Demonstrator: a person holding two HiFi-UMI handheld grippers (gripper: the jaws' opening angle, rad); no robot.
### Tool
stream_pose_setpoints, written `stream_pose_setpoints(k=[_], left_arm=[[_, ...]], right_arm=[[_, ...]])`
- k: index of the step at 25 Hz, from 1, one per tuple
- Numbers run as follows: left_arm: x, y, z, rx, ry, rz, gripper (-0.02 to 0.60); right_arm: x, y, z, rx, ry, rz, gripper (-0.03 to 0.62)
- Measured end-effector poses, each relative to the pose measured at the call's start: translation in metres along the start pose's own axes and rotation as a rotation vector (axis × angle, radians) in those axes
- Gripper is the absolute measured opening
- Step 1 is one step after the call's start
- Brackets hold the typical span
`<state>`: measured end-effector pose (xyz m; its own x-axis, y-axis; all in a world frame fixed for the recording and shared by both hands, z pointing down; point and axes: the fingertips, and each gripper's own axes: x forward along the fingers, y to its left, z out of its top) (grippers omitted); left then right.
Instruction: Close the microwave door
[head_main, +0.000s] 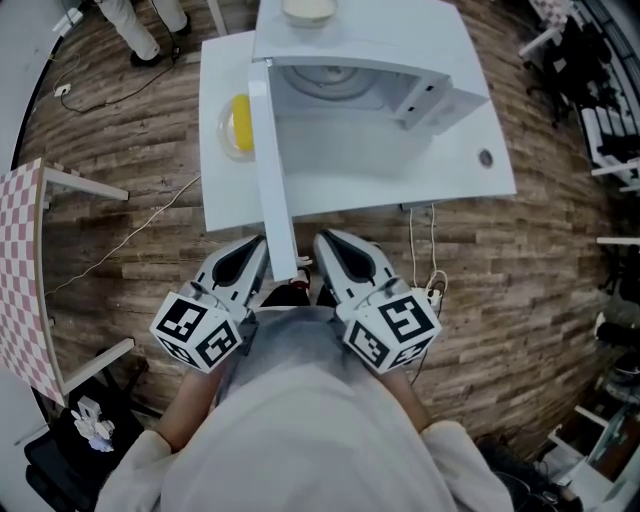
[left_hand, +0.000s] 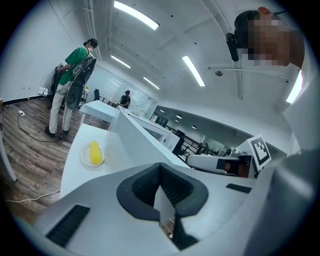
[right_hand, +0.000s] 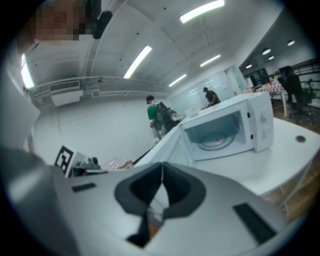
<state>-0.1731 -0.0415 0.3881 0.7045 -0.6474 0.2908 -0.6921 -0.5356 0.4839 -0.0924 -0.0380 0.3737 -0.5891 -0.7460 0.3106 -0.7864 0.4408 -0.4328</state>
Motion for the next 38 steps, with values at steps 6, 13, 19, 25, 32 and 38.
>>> stream_pose_setpoints(k=[6, 13, 19, 25, 32, 38], left_arm=[[0.009, -0.006, -0.001, -0.003, 0.019, -0.03, 0.012], [0.015, -0.008, -0.001, -0.004, 0.023, -0.041, 0.014], [0.019, -0.008, -0.001, -0.009, 0.029, -0.043, 0.013], [0.024, -0.008, 0.001, -0.014, 0.039, -0.055, 0.012], [0.03, -0.011, -0.001, -0.011, 0.048, -0.08, 0.013], [0.035, -0.013, 0.0, -0.013, 0.055, -0.093, 0.013]], right_arm=[[-0.002, -0.006, 0.002, 0.009, -0.002, -0.017, 0.023], [-0.002, -0.01, 0.001, 0.014, 0.007, -0.022, 0.023], [-0.001, -0.014, 0.0, 0.017, 0.009, -0.025, 0.023], [0.0, -0.017, 0.003, 0.019, 0.008, -0.034, 0.023], [-0.001, -0.023, 0.006, 0.022, -0.006, -0.055, 0.023], [-0.001, -0.028, 0.009, 0.023, -0.006, -0.067, 0.023]])
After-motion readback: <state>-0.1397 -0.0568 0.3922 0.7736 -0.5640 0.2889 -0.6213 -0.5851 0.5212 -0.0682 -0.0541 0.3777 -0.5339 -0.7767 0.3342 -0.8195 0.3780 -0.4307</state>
